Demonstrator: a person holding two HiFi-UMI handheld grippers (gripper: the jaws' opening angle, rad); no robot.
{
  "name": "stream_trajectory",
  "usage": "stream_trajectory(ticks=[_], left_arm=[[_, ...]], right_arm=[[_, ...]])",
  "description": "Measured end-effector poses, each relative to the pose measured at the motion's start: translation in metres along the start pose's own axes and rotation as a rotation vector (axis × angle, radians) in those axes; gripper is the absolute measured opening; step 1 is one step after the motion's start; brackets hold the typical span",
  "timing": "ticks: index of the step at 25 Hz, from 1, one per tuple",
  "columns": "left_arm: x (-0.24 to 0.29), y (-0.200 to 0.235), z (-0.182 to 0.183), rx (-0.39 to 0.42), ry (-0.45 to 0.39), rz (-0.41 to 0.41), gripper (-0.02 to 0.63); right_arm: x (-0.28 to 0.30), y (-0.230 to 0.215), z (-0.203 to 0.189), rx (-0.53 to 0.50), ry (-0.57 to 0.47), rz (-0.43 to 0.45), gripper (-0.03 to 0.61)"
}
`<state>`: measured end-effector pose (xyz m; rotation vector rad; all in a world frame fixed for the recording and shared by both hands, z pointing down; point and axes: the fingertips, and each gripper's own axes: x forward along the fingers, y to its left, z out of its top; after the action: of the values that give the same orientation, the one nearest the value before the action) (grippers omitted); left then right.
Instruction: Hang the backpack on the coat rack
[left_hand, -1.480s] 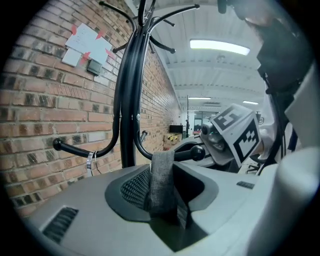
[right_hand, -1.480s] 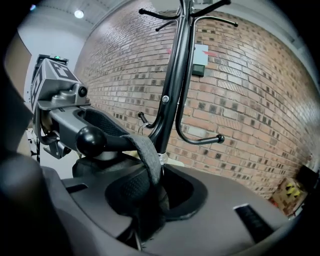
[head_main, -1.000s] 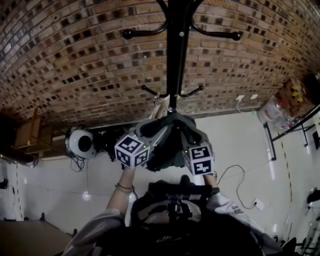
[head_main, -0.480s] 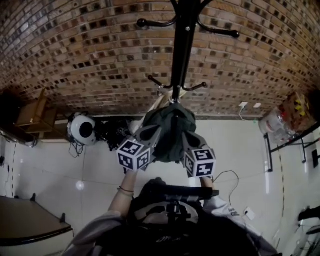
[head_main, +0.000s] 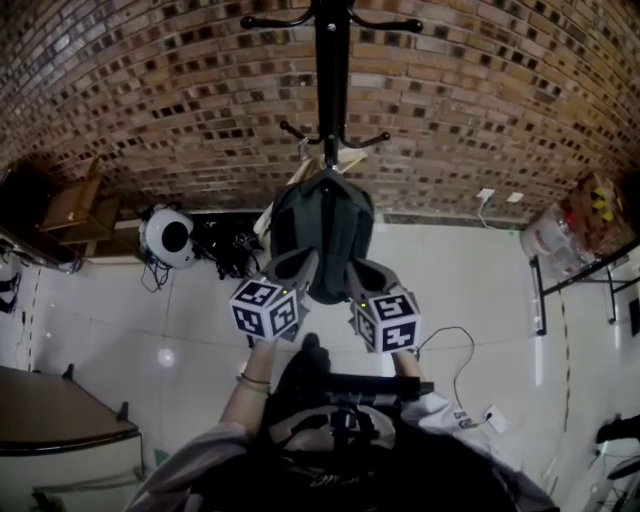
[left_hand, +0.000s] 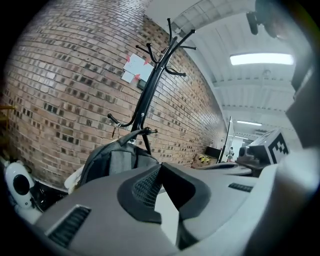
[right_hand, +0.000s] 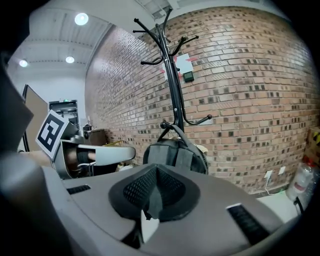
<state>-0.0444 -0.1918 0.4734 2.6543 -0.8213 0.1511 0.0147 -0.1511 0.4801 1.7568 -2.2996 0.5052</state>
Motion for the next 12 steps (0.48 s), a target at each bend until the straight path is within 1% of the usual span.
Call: stream_trajectory(ticks=[3, 6, 12], left_arm=[[-0.005, -0.019, -0.01, 0.018, 0.006, 0.01, 0.002], [-0.012, -0.03, -0.017, 0.049, 0.017, 0.038, 0.002], [-0.03, -0.039, -0.017, 0.033, -0.005, 0.076, 0.002]], right_arm=[[-0.012, 0.006, -0.006, 0.001, -0.01, 0.028, 0.011], [-0.018, 0.011, -0.01, 0.007, -0.023, 0.051, 0.009], [-0.025, 0.025, -0.009, 0.042, -0.044, 0.081, 0.009]])
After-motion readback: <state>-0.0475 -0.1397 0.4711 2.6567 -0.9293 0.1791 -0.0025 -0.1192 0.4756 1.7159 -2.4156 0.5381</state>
